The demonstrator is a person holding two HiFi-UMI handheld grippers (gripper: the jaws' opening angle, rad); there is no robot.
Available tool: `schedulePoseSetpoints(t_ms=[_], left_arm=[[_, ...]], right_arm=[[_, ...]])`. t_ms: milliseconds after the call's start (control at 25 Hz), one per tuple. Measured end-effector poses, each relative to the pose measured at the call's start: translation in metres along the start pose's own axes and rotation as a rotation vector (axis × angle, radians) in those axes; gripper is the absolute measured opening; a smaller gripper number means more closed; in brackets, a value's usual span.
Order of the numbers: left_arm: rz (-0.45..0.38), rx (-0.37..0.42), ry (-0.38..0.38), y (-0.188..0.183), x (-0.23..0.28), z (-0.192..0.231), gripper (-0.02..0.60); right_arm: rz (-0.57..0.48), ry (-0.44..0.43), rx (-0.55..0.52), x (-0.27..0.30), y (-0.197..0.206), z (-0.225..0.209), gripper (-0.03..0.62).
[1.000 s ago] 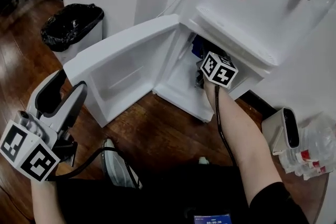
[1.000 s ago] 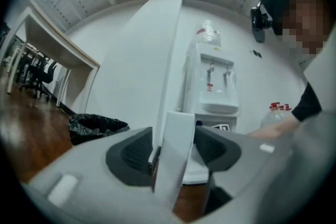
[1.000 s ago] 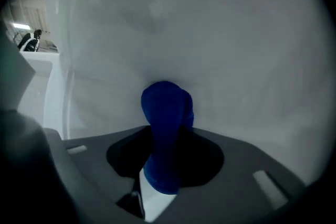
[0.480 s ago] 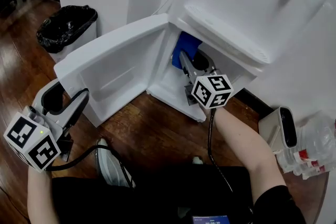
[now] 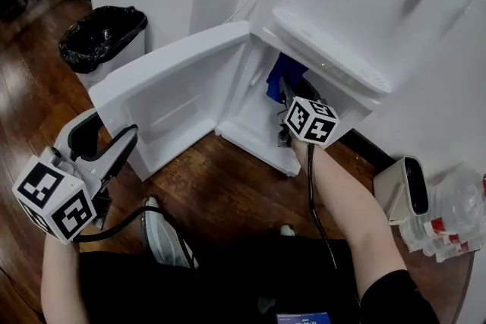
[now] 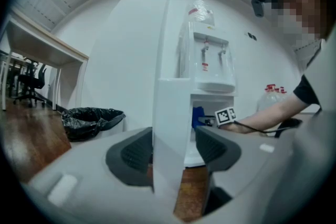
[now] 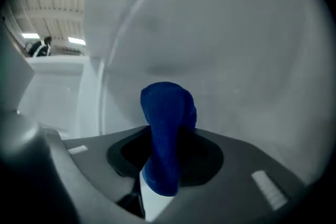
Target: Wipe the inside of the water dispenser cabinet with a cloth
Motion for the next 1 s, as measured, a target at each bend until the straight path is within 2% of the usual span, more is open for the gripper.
schedulePoseSetpoints(t_ms=[80, 160, 320, 440, 600, 680, 720, 760, 880, 960, 1000], left_arm=[[0.002, 0.001, 0.000, 0.001, 0.001, -0.001, 0.252], [0.005, 0.004, 0.002, 0.001, 0.002, -0.001, 0.252], [0.007, 0.012, 0.013, 0.000, 0.004, -0.001, 0.252], [0.010, 0.016, 0.018, -0.001, 0.004, -0.002, 0.252], [0.014, 0.018, 0.017, -0.002, 0.003, -0.004, 0.252], [0.014, 0.015, 0.014, -0.002, 0.002, -0.004, 0.252], [0.014, 0.013, 0.012, -0.002, 0.002, -0.005, 0.252], [0.014, 0.010, 0.010, -0.002, 0.001, -0.005, 0.252], [0.011, 0.004, 0.009, -0.002, 0.001, -0.005, 0.252], [0.010, 0.004, 0.008, -0.003, 0.001, -0.004, 0.252], [0.010, 0.004, 0.007, -0.003, 0.001, -0.004, 0.252]], right_arm=[[0.092, 0.064, -0.031, 0.027, 0.015, -0.012, 0.132], [0.128, 0.088, -0.032, 0.046, 0.021, -0.017, 0.132], [0.129, 0.009, -0.111, 0.052, 0.018, 0.001, 0.133], [0.096, -0.164, -0.092, 0.025, 0.015, 0.028, 0.132], [0.086, -0.495, -0.066, -0.032, 0.013, 0.085, 0.132], [0.081, -0.594, -0.049, -0.053, 0.013, 0.105, 0.132], [0.069, -0.583, -0.036, -0.056, 0.013, 0.106, 0.132], [0.055, -0.529, -0.021, -0.054, 0.014, 0.100, 0.132], [0.062, -0.226, -0.015, -0.027, 0.032, 0.058, 0.132], [0.130, -0.028, -0.064, -0.003, 0.053, 0.031, 0.132], [0.168, 0.044, -0.090, 0.010, 0.063, 0.021, 0.132]])
Point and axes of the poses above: the fingertips, and each gripper's own axes: x forward along the fingers, z to its left, y out of its underside, the point moved 3 cm from there along -x, backward along the fingers
